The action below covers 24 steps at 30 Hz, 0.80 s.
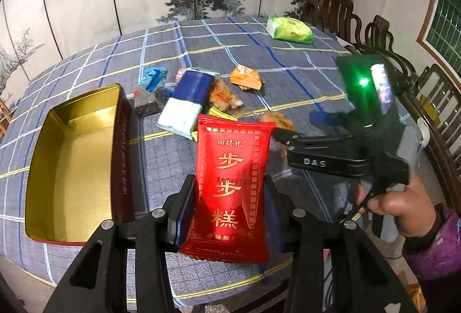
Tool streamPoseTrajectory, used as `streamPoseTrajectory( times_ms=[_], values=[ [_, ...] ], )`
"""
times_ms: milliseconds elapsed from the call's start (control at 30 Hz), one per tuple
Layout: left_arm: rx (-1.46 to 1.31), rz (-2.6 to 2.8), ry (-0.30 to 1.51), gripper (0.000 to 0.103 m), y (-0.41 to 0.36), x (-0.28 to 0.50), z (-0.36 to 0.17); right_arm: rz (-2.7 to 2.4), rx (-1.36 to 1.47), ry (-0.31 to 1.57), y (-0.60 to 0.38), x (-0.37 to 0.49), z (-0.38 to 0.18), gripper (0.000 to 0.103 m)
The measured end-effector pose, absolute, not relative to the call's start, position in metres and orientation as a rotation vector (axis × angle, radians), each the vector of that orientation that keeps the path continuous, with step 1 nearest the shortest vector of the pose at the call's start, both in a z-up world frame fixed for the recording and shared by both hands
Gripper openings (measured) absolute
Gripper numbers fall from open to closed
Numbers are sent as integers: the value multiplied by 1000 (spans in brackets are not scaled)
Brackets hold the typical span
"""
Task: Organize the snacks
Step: 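Lift the red packet with the left gripper while the right gripper grasps the peanut bag, then carry the red packet into the gold tin and release it with the left gripper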
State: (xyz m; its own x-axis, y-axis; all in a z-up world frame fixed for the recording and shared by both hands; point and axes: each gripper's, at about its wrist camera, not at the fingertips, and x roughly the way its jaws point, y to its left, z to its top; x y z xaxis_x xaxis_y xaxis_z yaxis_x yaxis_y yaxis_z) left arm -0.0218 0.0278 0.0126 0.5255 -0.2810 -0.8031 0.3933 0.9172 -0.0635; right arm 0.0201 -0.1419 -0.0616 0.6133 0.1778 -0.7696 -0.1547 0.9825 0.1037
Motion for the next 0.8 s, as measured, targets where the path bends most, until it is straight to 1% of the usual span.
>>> streamPoseTrajectory(
  times_ms=[133,167,233,300,500,800],
  values=[
    [119,-398,918,40,34,-20,19,181,1,934,-134,30,-70,74],
    [118,-395,914,40,35,-20,20,175,-16,947,-130,33,-74,71],
    [111,-392,908,40,38,-20,23,163,-52,939,-126,31,-75,63],
    [109,-384,901,40,40,-20,25,172,-53,927,-125,29,-73,40],
    [115,-358,883,40,44,-19,30,170,-31,889,-134,21,-73,40],
    [108,-314,880,40,54,-12,31,49,84,894,-182,47,-75,40]
  ],
)
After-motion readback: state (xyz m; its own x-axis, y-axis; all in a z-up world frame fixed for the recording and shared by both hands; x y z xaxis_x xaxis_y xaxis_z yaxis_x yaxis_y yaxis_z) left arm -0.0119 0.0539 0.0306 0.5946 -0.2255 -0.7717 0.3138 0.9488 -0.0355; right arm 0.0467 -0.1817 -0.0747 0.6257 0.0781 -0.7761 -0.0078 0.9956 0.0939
